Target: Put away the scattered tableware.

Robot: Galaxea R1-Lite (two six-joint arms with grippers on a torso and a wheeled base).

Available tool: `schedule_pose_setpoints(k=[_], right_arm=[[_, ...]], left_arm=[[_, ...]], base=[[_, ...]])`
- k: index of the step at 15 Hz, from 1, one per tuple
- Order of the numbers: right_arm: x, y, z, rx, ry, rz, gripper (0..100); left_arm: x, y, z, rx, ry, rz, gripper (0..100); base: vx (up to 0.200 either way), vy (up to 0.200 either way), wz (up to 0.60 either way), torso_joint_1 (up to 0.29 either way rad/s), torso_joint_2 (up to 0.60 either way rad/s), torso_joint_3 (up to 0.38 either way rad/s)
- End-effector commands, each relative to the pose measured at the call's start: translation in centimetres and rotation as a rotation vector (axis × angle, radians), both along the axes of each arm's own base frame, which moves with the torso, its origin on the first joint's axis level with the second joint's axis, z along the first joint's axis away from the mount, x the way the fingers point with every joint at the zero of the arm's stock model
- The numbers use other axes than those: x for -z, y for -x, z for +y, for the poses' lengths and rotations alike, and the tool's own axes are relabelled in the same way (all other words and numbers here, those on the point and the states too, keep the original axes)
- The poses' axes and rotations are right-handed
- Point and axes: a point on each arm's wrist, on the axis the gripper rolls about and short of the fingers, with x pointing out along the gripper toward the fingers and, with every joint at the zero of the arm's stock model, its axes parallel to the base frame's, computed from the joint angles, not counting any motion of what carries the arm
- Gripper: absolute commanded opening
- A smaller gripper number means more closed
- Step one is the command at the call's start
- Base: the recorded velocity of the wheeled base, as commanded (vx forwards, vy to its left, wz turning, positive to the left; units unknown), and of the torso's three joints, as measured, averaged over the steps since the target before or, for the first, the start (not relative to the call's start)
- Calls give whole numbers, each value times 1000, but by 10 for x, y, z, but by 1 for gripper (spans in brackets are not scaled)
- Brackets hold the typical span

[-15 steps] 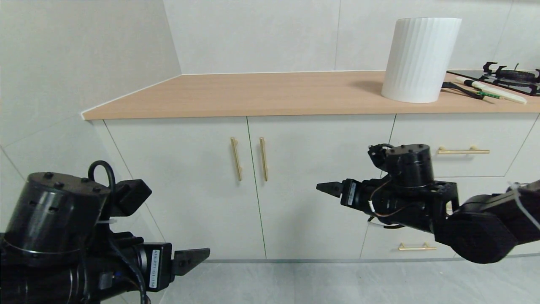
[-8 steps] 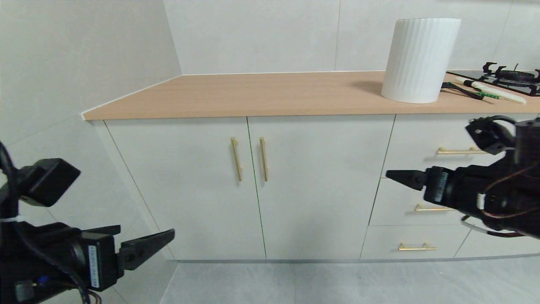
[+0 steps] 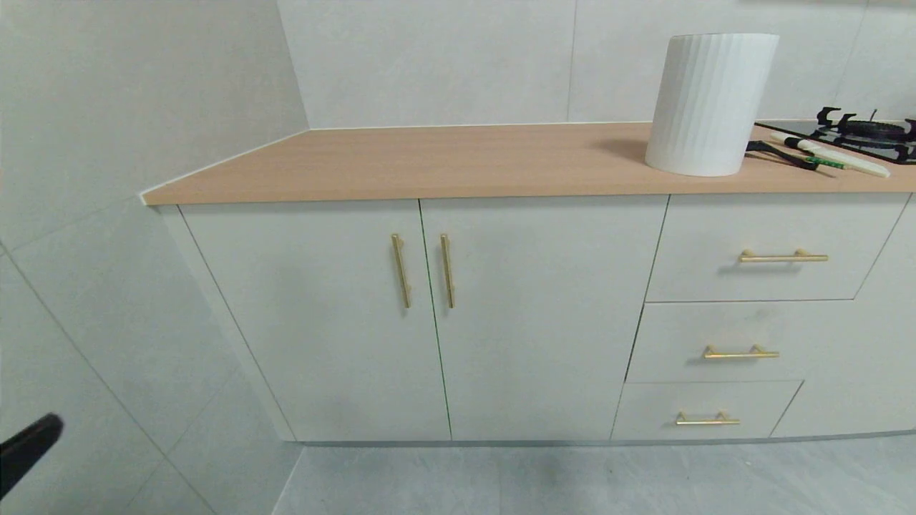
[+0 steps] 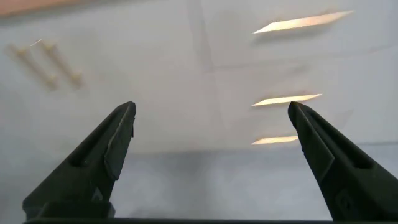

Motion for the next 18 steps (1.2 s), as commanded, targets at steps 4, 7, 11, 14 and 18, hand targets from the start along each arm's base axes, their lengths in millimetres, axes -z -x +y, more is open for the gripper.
schedule_pose_setpoints(k=[4, 7, 11, 14, 18], right_arm=[[25, 102, -25, 159, 91, -349, 100], [50, 121, -25, 186, 150, -412, 100], [72, 128, -18, 250, 189, -420, 100], [117, 102, -18, 225, 198, -248, 100], [149, 87, -15, 92, 112, -213, 100]], left_arm=[[20, 82, 12, -182, -30, -329, 100], [33, 97, 8, -201, -34, -401, 100], [53, 97, 5, -228, -41, -400, 100], [83, 76, 5, -232, -52, -280, 100], [127, 49, 3, -145, -64, -256, 100]], base=[[0, 0, 0, 0, 0, 0], [0, 0, 0, 0, 0, 0], [0, 0, 0, 0, 0, 0], [0, 0, 0, 0, 0, 0], [0, 0, 0, 0, 0, 0]])
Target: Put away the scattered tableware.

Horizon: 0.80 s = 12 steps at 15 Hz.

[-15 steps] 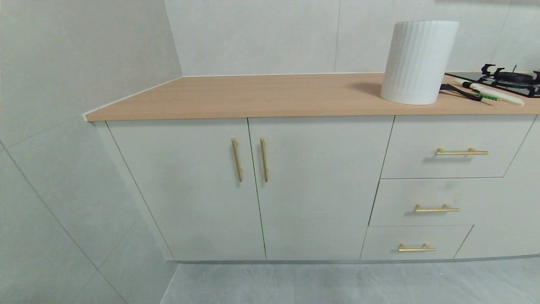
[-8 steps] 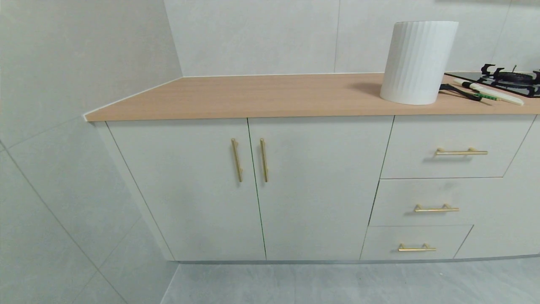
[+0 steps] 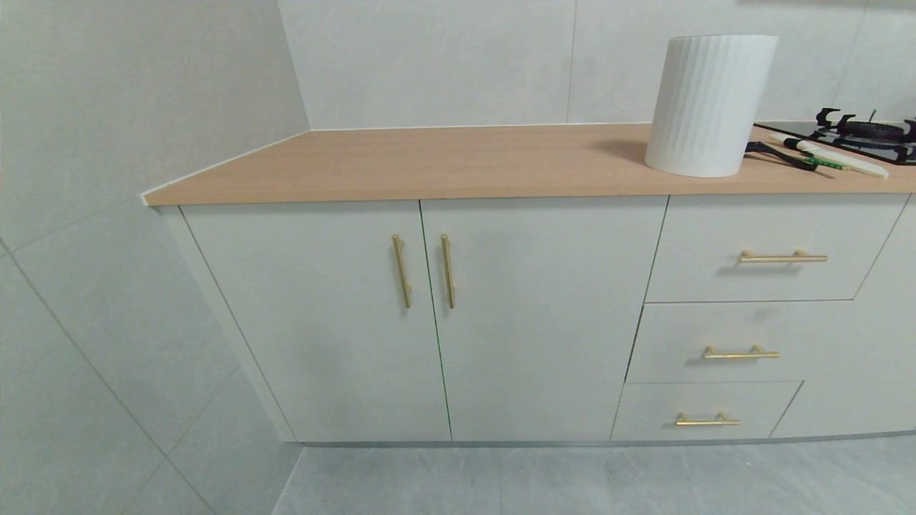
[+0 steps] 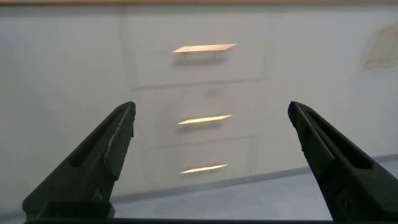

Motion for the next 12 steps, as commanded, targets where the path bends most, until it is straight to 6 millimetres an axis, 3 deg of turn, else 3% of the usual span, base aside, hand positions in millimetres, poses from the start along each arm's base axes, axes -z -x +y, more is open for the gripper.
schedule_pose_setpoints(k=[1, 8, 12], right_arm=[[13, -4, 0, -19, -16, 57, 100], [22, -4, 3, -124, -11, 149, 100], [23, -5, 3, -139, -2, 153, 100]], left_arm=[[31, -14, -1, 51, -12, 54, 100], [48, -15, -3, 151, 8, 222, 100], [47, -15, -3, 163, 56, 213, 100]], base=[[0, 0, 0, 0, 0, 0], [0, 0, 0, 0, 0, 0], [0, 0, 0, 0, 0, 0]])
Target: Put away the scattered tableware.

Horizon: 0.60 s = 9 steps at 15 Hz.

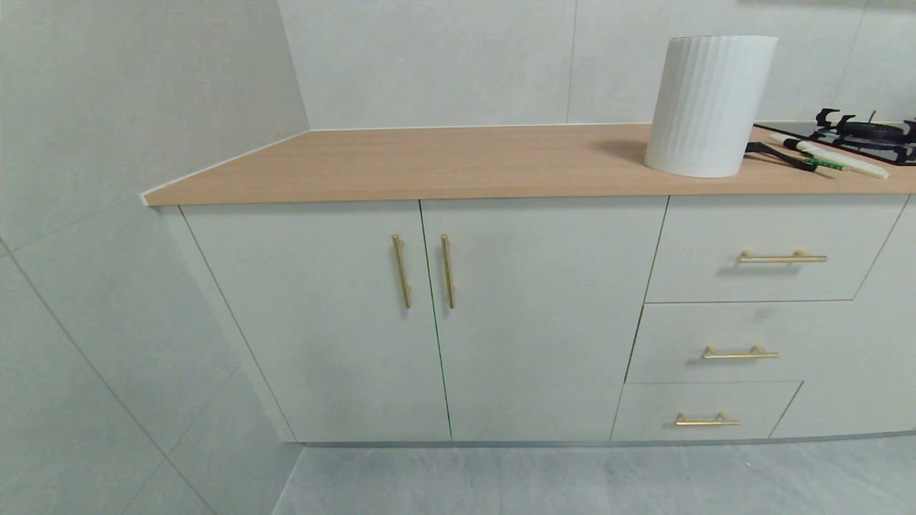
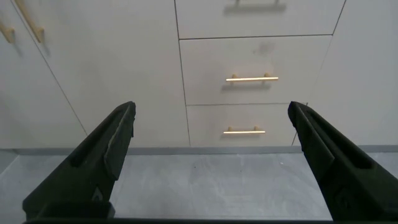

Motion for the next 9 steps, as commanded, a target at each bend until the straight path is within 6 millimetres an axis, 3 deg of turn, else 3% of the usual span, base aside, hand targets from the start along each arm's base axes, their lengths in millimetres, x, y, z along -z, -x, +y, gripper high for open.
schedule_pose_setpoints(k=[1, 9], right_arm=[[0, 0, 0, 0, 0, 4, 100], [0, 0, 0, -5, 4, 1, 100]], left_arm=[[0, 0, 0, -1, 0, 1, 100], [0, 0, 0, -3, 12, 2, 100]], base=[[0, 0, 0, 0, 0, 0], [0, 0, 0, 0, 0, 0]])
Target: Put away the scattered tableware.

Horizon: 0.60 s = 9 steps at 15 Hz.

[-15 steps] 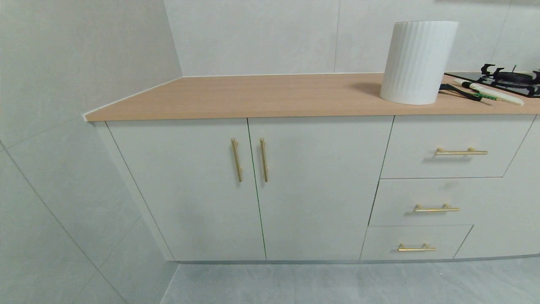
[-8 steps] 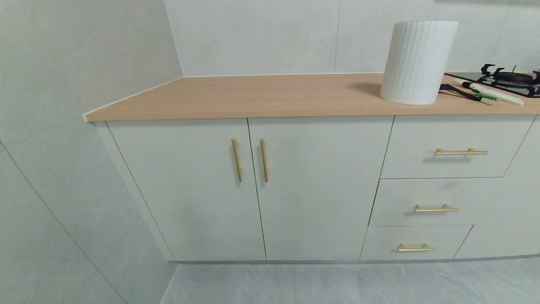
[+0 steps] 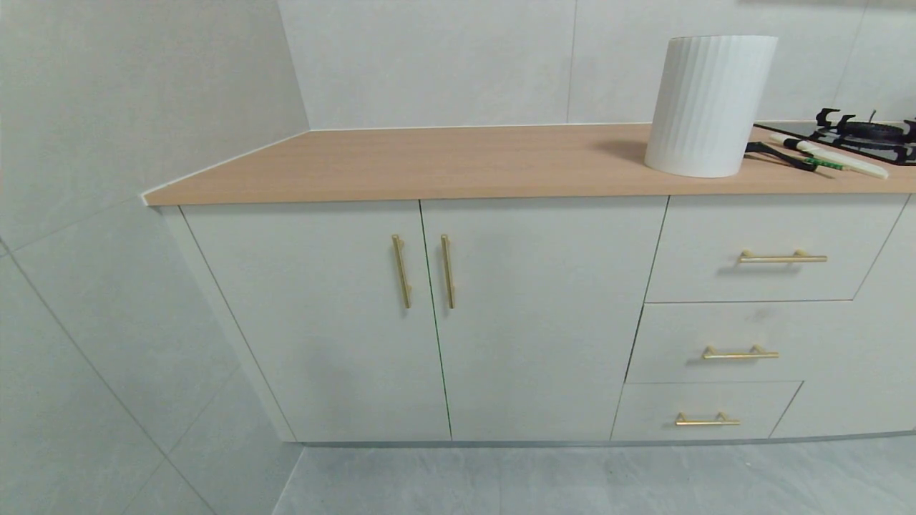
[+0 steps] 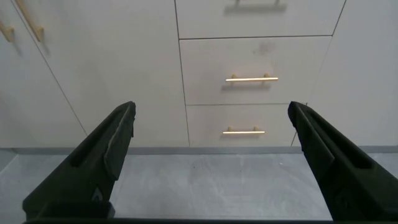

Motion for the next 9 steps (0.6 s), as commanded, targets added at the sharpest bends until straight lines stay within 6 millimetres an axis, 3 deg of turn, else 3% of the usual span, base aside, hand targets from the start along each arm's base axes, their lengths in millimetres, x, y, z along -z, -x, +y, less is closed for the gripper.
schedule_pose_setpoints(k=[1, 5, 9], right_arm=[[-1, 0, 0, -5, 1, 0, 100], [0, 0, 0, -5, 0, 2, 100], [-1, 0, 0, -5, -2, 0, 100]], left_arm=[[0, 0, 0, -1, 2, 1, 100], [0, 0, 0, 1, -1, 1, 100], [0, 0, 0, 1, -1, 1, 100]], base=[[0, 0, 0, 0, 0, 0], [0, 0, 0, 0, 0, 0], [0, -200, 0, 4, 4, 2]])
